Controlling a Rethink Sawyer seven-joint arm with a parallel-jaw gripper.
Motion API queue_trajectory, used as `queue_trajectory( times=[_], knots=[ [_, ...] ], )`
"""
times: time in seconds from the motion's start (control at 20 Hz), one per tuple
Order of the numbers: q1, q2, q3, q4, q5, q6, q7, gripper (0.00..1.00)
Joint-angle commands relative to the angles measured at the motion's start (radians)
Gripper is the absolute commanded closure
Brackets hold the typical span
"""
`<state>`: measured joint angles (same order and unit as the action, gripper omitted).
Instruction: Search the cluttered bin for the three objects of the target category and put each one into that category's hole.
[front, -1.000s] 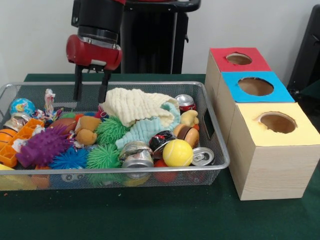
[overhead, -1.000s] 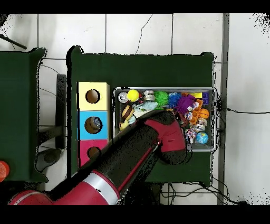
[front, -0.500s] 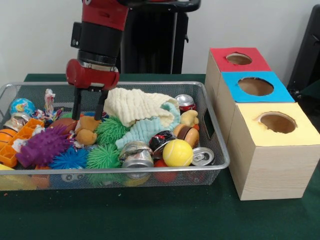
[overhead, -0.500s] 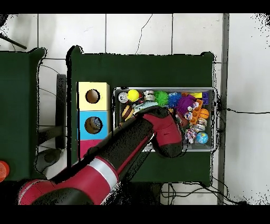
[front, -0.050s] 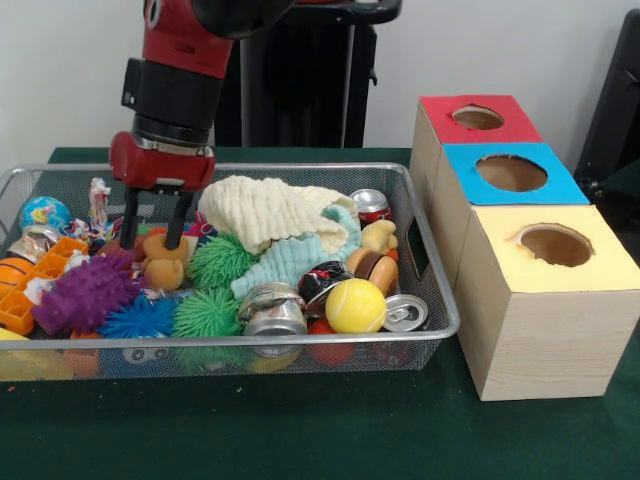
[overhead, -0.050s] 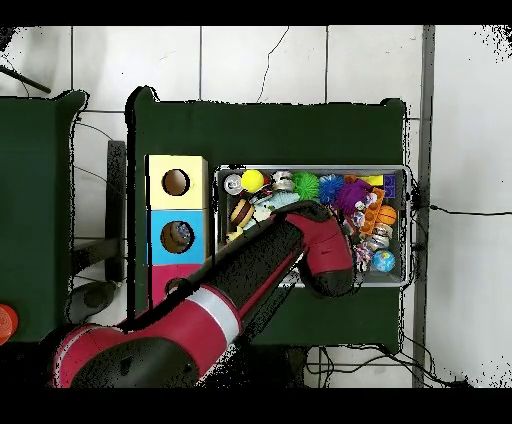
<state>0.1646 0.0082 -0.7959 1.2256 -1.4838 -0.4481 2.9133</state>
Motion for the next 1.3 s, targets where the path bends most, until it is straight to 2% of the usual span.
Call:
queue_trajectory(
  times=[0.05,0.25,0.4,0.55,0.65,0.8,0.9,1.1,1.2,1.25,1.3],
  knots=[
    [-0.081,0.013,0.190,-0.084,0.106,0.043,0.055,0.00],
    [-0.089,-0.028,0.207,-0.061,0.145,0.031,-0.013,0.00],
    [-0.079,-0.057,0.204,-0.032,0.163,0.019,0.010,0.00],
    [-0.099,-0.083,0.234,-0.006,0.248,-0.001,-0.095,0.00],
    [-0.105,-0.098,0.249,0.015,0.280,-0.039,-0.113,0.00],
    [-0.092,-0.094,0.240,0.016,0.272,-0.026,-0.057,0.00],
    [-0.052,-0.081,0.208,0.014,0.196,0.001,0.071,0.00],
    [0.010,-0.100,0.165,0.060,0.111,-0.044,0.171,0.00],
    [-0.007,-0.153,0.180,0.085,0.150,-0.080,0.074,0.00],
    [-0.029,-0.188,0.196,0.091,0.195,-0.102,-0.003,0.00],
    [-0.038,-0.200,0.204,0.088,0.207,-0.119,-0.034,0.00]
  ],
)
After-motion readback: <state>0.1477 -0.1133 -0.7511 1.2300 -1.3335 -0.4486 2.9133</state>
